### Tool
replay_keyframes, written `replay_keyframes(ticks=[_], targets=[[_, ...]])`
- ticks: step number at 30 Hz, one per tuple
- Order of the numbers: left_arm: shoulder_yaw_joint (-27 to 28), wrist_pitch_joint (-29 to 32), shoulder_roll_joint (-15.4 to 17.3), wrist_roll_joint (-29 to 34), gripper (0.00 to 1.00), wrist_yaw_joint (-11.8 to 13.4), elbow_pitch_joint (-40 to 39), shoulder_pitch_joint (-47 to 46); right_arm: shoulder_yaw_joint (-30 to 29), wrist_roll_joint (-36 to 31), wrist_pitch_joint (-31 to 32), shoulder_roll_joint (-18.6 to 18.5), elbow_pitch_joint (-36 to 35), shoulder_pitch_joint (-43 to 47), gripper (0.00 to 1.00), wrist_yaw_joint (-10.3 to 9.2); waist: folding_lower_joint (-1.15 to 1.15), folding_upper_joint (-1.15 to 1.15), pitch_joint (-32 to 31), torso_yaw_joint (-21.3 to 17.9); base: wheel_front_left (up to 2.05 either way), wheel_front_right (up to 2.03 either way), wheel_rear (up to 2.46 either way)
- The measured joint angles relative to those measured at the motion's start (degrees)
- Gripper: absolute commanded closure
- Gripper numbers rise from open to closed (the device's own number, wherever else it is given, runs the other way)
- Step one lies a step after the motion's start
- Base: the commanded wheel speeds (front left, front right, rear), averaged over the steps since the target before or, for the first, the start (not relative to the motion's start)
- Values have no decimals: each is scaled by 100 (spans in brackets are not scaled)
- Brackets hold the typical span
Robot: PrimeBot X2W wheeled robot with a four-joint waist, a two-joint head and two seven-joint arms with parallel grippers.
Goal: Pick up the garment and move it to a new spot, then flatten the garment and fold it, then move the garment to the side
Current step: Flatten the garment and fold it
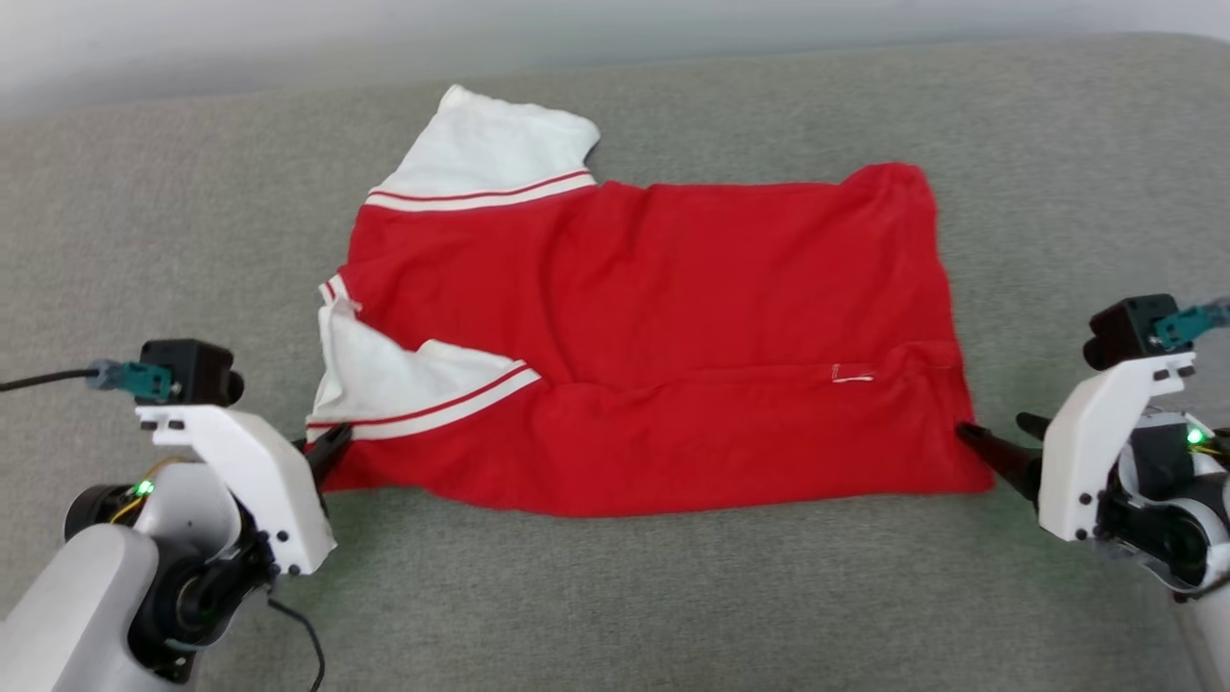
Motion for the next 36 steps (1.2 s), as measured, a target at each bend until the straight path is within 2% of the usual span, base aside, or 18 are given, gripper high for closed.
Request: replay_keyframes(ticks=[7, 8, 9, 10, 19, 29, 36], targets=[[-123, -44, -122, 148, 100, -2, -152, -252, 97, 110, 368, 221, 757, -426, 0, -1, 0, 0, 292, 274, 0, 0, 0], [-130, -45, -126, 148, 100, -3, -153, -268, 110, 116, 399, 220, 811, -466, 15, 0, 0, 0, 316, 296, 0, 0, 0], [-134, -49, -133, 148, 100, -3, -152, -269, 122, 146, 441, 219, 859, -499, 64, -1, 0, 0, 333, 311, 0, 0, 0], [-141, -48, -136, 147, 100, -3, -148, -269, 124, 190, 485, 220, 910, -539, 100, -1, 0, 0, 342, 319, 0, 0, 0], [-64, -47, -104, 9, 100, 5, -132, -138, 446, 304, 248, 187, 907, -592, 100, -2, 0, 0, 118, 250, 0, 0, 0], [-8, -93, 23, -79, 100, 71, -270, 317, 758, 301, 11, -11, 189, -502, 100, -2, 0, 0, -614, 201, 0, 0, 0], [141, -179, 123, -287, 100, 426, -525, 1380, 793, 238, 129, 22, -230, 132, 100, -2, 0, 0, -1213, 165, 0, 0, 0]])
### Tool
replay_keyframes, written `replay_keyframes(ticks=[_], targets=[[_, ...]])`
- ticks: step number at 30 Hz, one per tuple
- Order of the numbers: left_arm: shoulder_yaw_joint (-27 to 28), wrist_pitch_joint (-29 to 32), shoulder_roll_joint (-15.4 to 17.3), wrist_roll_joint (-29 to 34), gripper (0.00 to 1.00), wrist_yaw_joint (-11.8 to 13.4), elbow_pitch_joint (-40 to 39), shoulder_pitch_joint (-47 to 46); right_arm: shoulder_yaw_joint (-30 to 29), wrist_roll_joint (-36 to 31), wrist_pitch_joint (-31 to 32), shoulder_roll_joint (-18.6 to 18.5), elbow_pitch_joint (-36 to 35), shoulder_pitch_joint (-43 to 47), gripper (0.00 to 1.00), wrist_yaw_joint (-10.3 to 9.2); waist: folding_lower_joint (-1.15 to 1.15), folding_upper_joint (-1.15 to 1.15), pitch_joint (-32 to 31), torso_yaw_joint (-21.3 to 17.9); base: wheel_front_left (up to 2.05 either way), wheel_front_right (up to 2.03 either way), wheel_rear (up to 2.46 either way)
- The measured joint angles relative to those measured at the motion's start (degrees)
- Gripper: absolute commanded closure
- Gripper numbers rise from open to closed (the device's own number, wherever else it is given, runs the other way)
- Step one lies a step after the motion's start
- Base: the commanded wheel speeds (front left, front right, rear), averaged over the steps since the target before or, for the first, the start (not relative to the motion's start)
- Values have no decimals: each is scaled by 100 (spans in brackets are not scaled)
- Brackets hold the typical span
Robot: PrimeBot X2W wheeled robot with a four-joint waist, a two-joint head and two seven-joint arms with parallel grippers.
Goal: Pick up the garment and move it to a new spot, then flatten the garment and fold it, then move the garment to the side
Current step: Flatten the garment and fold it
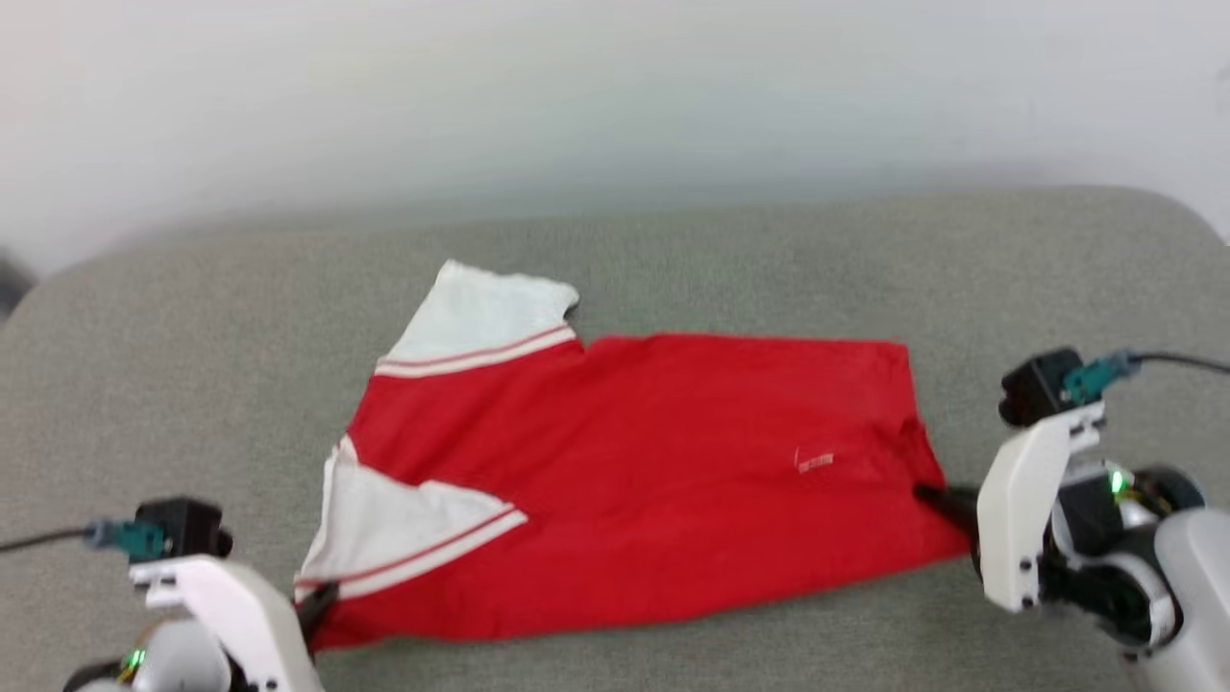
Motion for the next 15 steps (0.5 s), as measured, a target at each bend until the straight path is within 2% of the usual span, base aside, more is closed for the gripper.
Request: replay_keyframes(ticks=[3, 6, 9, 10, 11, 12, 13, 15], targets=[[107, -73, 36, -162, 100, 138, -118, 505, -97, -8, 54, 44, -32, 393, 100, 0, 0, 0, -202, -27, 0, 0, 0], [112, -80, 58, -257, 100, 155, -170, 871, -245, -48, 34, 108, 11, 782, 100, 0, -1, 0, -323, -34, 0, 0, 0], [110, -204, -90, -316, 100, 138, -49, 927, -366, -89, -74, 256, 176, 1124, 100, 0, -1, 0, -325, -2, 0, 0, 0], [105, -234, -138, -318, 93, 138, 24, 910, -391, -129, -165, 305, 245, 1210, 100, 0, -1, 0, -317, 6, 0, 0, 0], [78, -234, -179, -318, 52, 126, 110, 887, -403, -189, -268, 337, 305, 1271, 65, 0, -1, 0, -304, 10, 0, 0, 0], [55, -263, -224, -315, 0, 105, 196, 868, -417, -216, -386, 370, 341, 1311, 15, 0, 0, 0, -289, 7, 0, 0, 0], [42, -294, -268, -314, 0, 89, 265, 827, -414, -236, -515, 409, 354, 1333, 0, 0, 0, 0, -274, -6, 0, 0, 0], [24, -367, -274, -238, 0, 40, 338, 720, -389, -272, -888, 498, 315, 1334, 0, 0, 0, 0, -248, -44, 0, 0, 0]])
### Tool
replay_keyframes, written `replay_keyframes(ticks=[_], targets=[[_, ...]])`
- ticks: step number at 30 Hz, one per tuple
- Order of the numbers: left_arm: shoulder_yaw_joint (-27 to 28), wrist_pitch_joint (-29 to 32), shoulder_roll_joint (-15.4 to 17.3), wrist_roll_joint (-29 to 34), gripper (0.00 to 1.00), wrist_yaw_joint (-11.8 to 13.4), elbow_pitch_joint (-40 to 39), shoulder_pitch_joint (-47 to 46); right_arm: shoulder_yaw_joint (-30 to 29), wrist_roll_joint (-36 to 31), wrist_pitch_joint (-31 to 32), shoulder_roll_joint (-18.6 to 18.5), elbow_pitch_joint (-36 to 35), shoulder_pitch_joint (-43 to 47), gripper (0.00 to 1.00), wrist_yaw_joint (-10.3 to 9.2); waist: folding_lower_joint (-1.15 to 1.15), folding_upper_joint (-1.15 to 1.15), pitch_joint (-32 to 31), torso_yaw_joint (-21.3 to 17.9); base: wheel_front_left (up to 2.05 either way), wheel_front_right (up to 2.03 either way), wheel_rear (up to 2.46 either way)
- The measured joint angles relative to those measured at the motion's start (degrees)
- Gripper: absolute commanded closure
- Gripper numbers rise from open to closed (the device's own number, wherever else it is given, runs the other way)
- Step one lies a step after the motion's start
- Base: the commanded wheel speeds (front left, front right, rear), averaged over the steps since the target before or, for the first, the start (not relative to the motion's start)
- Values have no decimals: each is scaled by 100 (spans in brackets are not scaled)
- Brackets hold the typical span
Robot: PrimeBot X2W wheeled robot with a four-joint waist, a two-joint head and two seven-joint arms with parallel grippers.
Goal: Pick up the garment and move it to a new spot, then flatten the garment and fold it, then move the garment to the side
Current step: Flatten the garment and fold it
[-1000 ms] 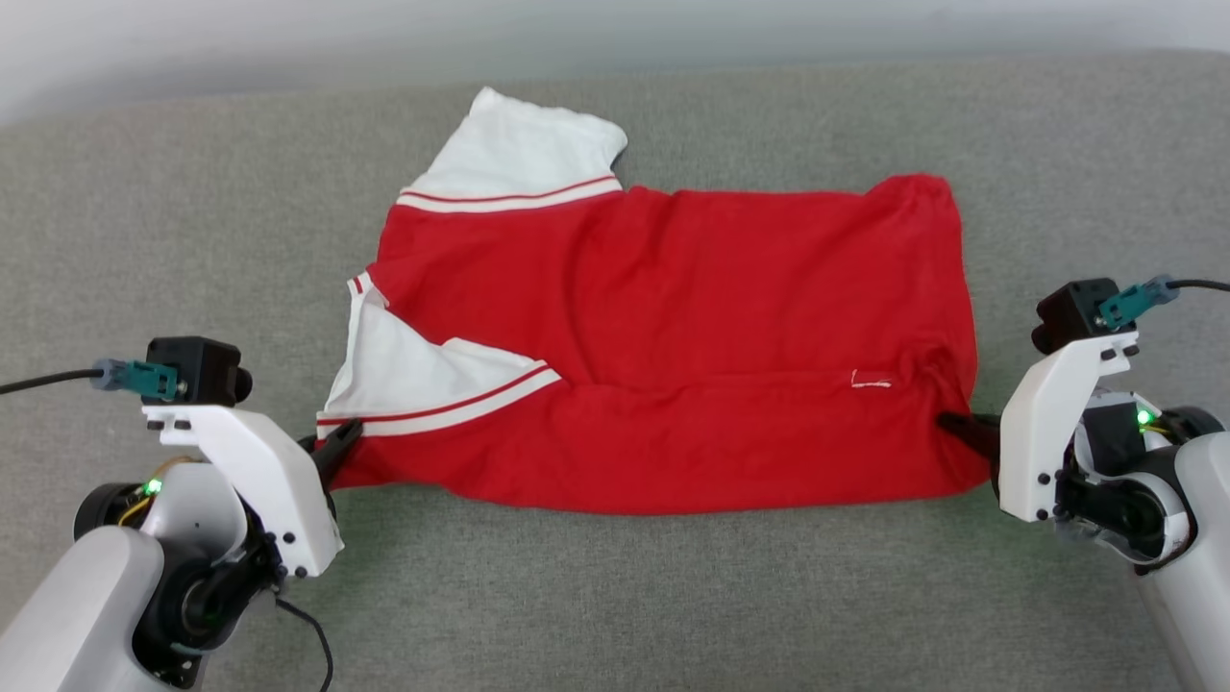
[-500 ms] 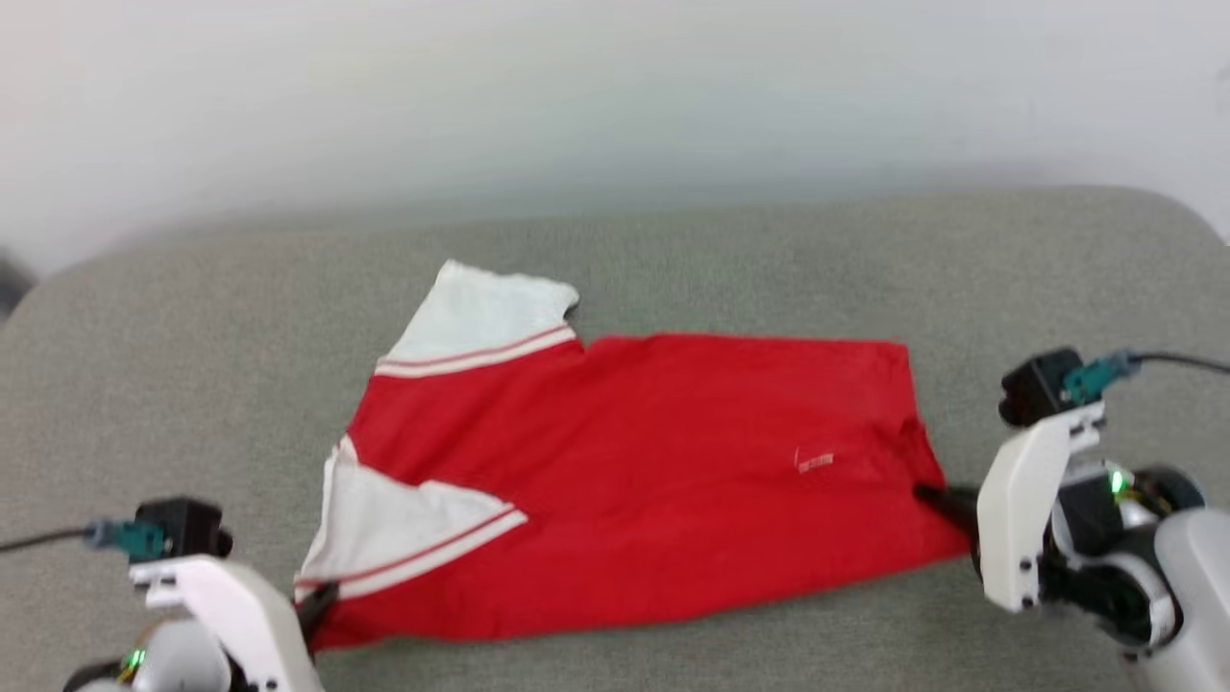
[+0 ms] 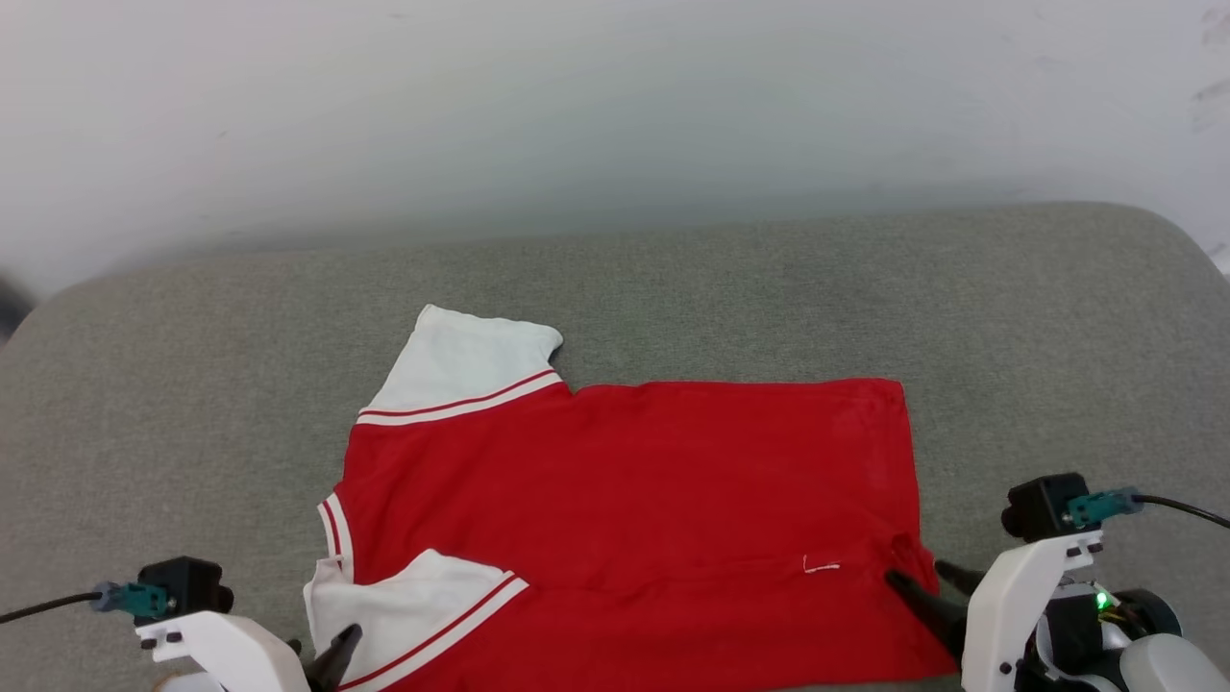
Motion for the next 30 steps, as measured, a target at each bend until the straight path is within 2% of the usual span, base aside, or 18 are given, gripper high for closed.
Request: replay_keyframes(ticks=[3, 8, 16, 23, 30], targets=[[62, -259, 21, 200, 0, 5, 8, -188, -12, -193, -800, 15, -143, -15, 0, 0, 0, 0, 33, -80, 0, 0, 0], [216, -727, 64, 627, 0, 154, -69, -620, -137, -537, -2020, 46, -380, -40, 0, 0, 0, 0, 71, -208, 0, 0, 0], [382, -1287, -22, 1126, 0, 307, -43, -1674, -376, -1157, -3134, 238, -744, -415, 0, 0, 0, 0, 425, -466, 0, 0, 0], [444, -910, 157, 1135, 0, 149, 428, -2920, -504, -1333, -3524, 361, -1174, -866, 0, 0, 1, 0, 1187, -744, 0, 0, 0], [350, 186, 561, 1044, 0, -57, 931, -4177, -500, -1341, -3674, 453, -1438, -1168, 0, 0, 2, 0, 2050, -1052, 0, 0, 0]])
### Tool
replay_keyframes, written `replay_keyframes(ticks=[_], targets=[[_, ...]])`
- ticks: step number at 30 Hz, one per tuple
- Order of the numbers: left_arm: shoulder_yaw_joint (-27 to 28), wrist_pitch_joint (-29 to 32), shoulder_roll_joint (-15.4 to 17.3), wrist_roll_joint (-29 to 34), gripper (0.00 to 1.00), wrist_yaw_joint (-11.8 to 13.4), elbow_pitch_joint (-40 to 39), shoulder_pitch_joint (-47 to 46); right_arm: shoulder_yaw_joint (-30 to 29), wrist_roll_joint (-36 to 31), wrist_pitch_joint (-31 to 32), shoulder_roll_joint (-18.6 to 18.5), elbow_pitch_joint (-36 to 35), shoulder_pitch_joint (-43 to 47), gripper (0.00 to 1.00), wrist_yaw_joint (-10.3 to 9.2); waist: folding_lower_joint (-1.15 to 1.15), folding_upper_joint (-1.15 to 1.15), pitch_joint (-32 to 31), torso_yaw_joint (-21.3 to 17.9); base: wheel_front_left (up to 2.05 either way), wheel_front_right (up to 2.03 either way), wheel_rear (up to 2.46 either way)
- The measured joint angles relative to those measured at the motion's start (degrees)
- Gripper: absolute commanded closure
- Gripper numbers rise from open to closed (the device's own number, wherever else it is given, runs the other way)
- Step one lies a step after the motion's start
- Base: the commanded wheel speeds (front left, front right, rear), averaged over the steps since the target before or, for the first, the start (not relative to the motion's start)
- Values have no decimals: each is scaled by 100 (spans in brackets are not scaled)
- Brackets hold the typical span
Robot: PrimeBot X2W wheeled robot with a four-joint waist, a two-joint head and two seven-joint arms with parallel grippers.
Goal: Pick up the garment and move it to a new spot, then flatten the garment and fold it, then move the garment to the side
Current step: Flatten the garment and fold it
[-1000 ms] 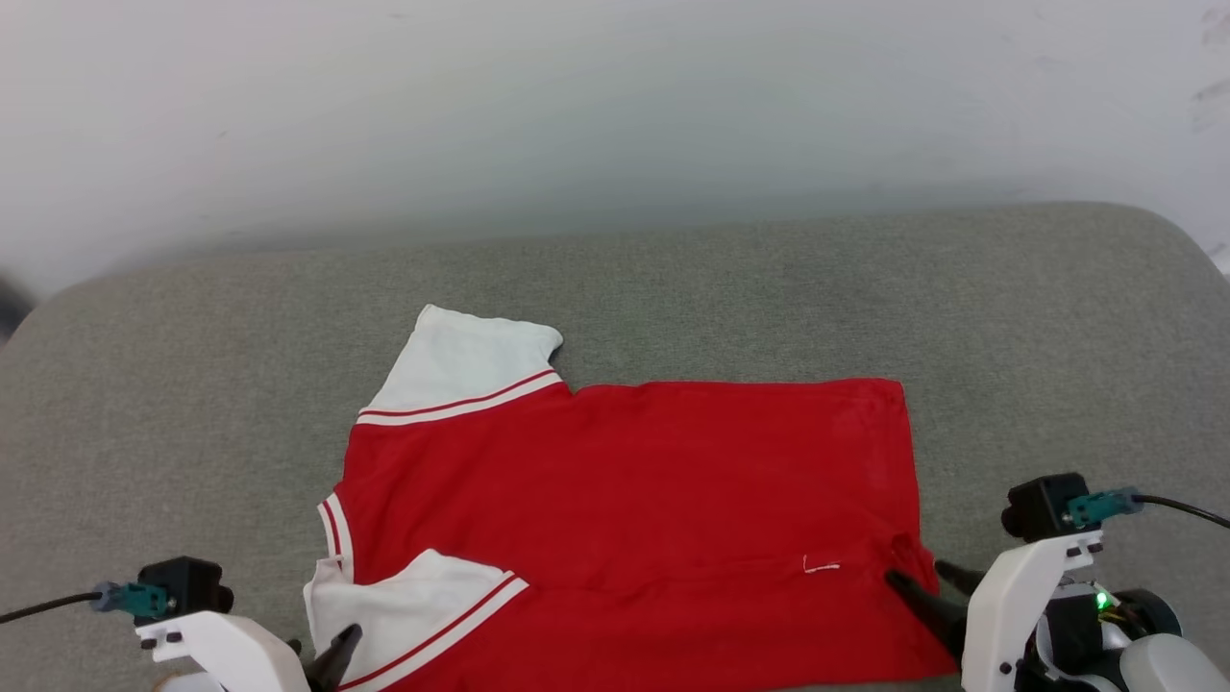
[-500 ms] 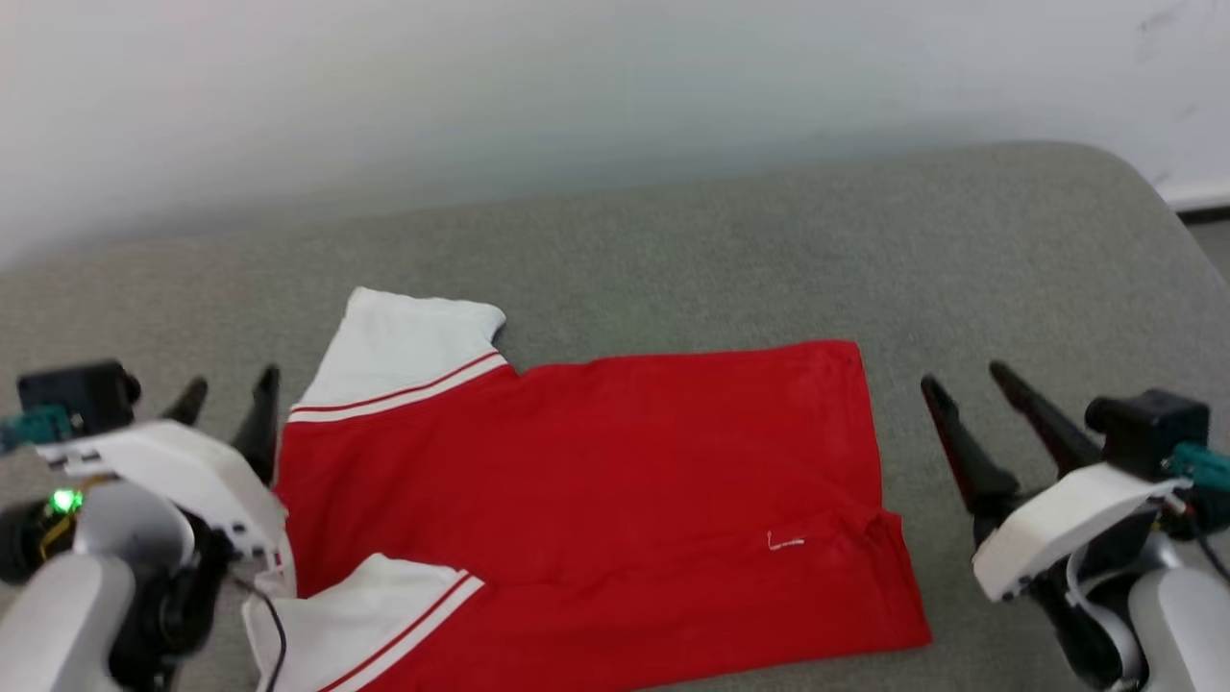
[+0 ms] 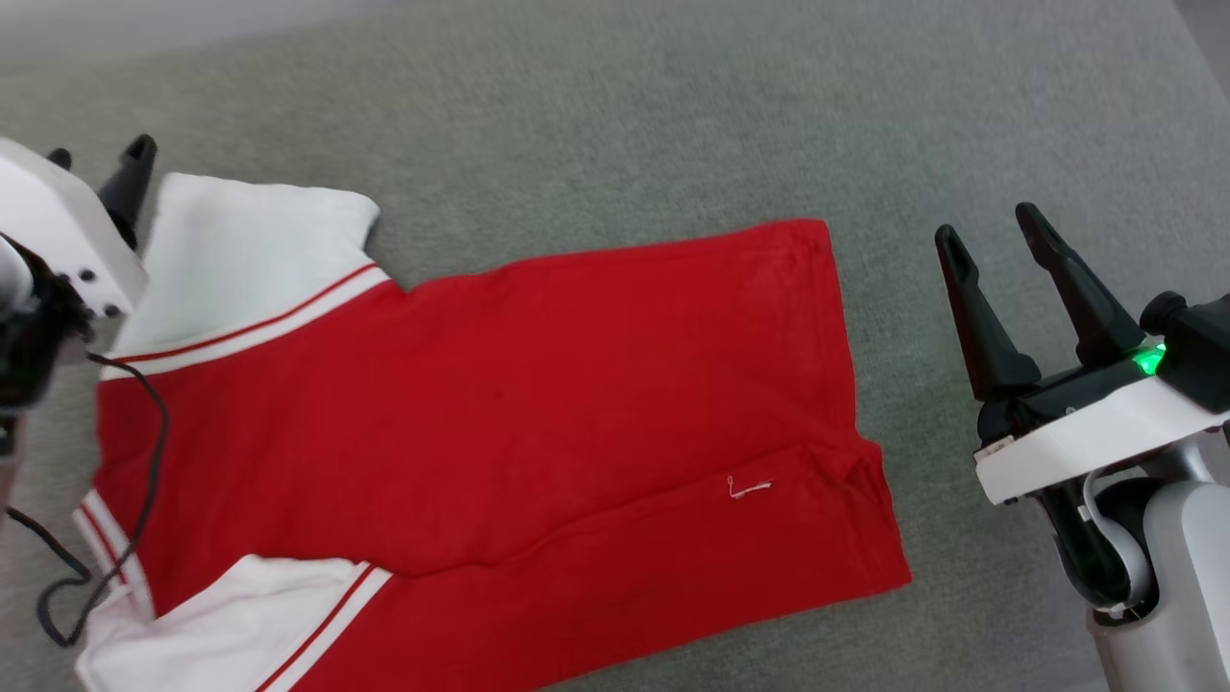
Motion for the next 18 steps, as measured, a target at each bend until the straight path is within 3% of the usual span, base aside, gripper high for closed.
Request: replay_keyframes(ticks=[5, 9, 17, 18], targets=[[-193, 1325, 360, -229, 0, -47, 290, -592, 55, 29, -43, 71, -1, -84, 0, 0, 0, 0, 497, -270, 0, 0, 0], [-299, 2294, 747, -339, 0, 55, 414, -824, 153, 80, -90, 108, 47, -160, 0, 0, 0, 0, 781, -515, 0, 0, 0], [-268, 3074, 1176, -448, 1, 341, 363, -860, 261, 255, -133, 142, 225, -168, 0, 0, -1, 0, 1162, -872, 0, 0, 0], [-248, 3126, 1182, -505, 58, 385, 363, -860, 259, 280, -131, 134, 241, -169, 0, 0, -2, 0, 1191, -895, 0, 0, 0]])
